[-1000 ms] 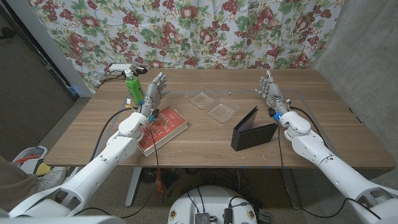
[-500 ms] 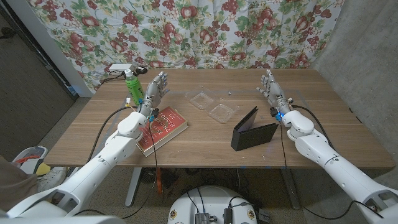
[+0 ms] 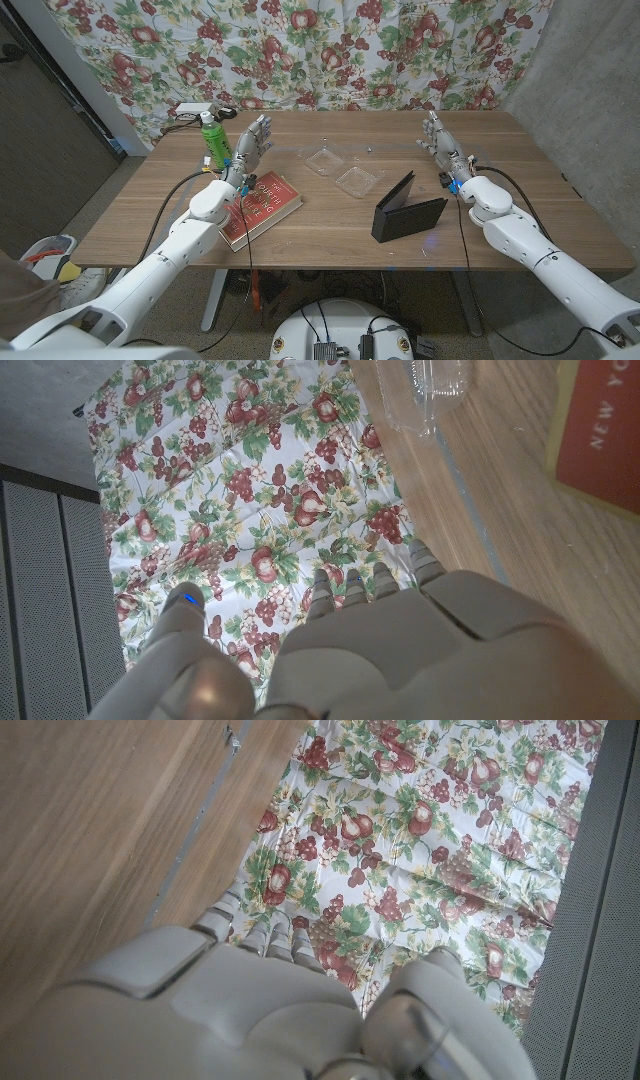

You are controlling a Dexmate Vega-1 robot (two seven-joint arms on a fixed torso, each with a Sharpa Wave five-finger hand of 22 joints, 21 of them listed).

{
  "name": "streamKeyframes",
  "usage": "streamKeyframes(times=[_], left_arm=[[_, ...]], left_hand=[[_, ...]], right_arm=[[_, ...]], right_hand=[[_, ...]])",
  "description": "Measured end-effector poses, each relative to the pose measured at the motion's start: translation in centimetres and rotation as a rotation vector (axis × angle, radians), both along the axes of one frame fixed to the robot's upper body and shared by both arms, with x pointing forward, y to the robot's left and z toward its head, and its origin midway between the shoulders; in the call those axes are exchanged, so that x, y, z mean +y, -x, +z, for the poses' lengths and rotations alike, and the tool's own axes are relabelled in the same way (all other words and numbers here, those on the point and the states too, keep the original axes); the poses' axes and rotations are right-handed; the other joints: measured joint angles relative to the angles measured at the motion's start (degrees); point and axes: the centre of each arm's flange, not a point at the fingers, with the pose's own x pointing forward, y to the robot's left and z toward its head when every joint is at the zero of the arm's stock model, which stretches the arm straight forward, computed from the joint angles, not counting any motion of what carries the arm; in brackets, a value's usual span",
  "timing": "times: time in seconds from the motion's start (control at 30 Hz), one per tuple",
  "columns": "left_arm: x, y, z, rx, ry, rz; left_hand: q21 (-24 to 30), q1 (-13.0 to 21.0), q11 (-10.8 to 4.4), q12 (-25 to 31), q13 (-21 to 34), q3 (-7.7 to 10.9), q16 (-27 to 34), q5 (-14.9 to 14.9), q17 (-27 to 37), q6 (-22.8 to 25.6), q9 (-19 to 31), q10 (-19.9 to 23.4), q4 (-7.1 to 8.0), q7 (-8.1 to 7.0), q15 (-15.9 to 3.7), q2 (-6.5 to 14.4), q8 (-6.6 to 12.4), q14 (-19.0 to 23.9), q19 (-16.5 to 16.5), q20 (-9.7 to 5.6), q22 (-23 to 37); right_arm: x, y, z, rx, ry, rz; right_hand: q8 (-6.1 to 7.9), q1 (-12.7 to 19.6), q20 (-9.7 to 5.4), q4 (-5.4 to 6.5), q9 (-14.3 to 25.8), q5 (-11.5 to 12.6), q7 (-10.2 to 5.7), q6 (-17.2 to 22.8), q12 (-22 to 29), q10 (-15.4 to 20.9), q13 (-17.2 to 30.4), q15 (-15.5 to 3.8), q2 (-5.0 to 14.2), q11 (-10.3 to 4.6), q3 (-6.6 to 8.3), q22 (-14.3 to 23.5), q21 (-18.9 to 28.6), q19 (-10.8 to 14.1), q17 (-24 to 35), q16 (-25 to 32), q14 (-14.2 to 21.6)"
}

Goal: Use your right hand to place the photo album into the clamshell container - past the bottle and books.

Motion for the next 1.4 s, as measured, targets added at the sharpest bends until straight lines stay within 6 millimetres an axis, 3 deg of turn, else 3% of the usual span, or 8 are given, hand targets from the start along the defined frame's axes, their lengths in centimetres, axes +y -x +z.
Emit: streamKeyframes(times=[1.4], left_arm=[[0.8,1.7,1.0,-0.015,-0.057,0.006]], left_hand=[[0.0,0.24,0.0,0.0,0.0,0.0,0.23,0.0,0.0,1.02,-0.01,0.0,0.0,0.4,0.2,0.24,0.44,-0.2,0.01,0.0,-0.01]], right_arm=[[-1.6,3.9,2.0,-0.034,0.13,-0.031]], right_hand=[[0.0,1.67,-0.63,-1.09,-0.01,0.0,-0.22,-0.23,0.0,-0.72,-0.01,-0.61,-0.77,-0.71,-0.17,0.0,0.0,-1.42,0.01,-0.23,-1.43]])
